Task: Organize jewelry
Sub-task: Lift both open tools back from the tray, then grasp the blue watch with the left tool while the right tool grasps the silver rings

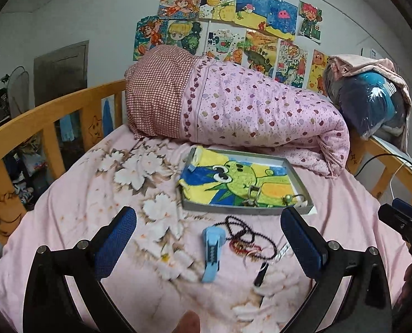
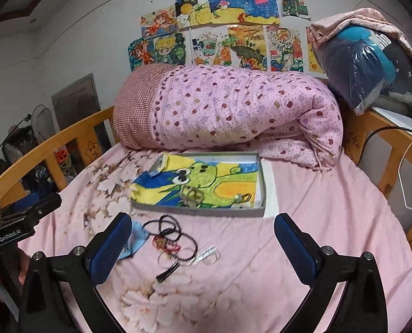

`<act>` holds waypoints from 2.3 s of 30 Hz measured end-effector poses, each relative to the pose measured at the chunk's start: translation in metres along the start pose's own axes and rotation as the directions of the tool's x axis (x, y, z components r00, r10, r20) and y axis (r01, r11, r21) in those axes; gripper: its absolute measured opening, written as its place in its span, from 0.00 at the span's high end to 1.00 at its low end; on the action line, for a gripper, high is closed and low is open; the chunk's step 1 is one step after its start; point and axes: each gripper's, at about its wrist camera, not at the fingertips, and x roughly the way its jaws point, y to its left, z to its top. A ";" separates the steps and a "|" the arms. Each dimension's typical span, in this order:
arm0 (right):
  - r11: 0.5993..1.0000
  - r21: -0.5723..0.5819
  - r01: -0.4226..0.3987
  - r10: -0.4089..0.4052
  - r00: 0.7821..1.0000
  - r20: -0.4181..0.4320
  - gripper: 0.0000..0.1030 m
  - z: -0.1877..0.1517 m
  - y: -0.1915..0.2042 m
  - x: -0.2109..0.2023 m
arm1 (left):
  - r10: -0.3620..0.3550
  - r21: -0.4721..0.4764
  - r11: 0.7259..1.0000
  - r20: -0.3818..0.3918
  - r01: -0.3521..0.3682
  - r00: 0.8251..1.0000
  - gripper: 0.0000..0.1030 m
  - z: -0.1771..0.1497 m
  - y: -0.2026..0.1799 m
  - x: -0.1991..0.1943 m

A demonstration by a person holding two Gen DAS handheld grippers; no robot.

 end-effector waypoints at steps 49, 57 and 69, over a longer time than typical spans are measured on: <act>0.925 0.361 -0.115 0.314 0.767 -0.560 0.42 -0.050 -0.051 0.171 | -0.036 0.020 0.998 -0.512 0.054 0.858 0.25 -0.047 0.009 0.155; 0.924 0.359 -0.131 0.339 0.718 -0.608 0.68 -0.064 -0.037 0.199 | -0.059 0.003 0.997 -0.555 0.073 0.830 0.54 -0.055 0.007 0.172; 0.974 0.167 -0.150 0.223 0.743 -0.632 0.71 -0.064 -0.013 0.223 | -0.072 -0.026 0.997 -0.588 0.070 0.806 0.74 -0.061 0.011 0.185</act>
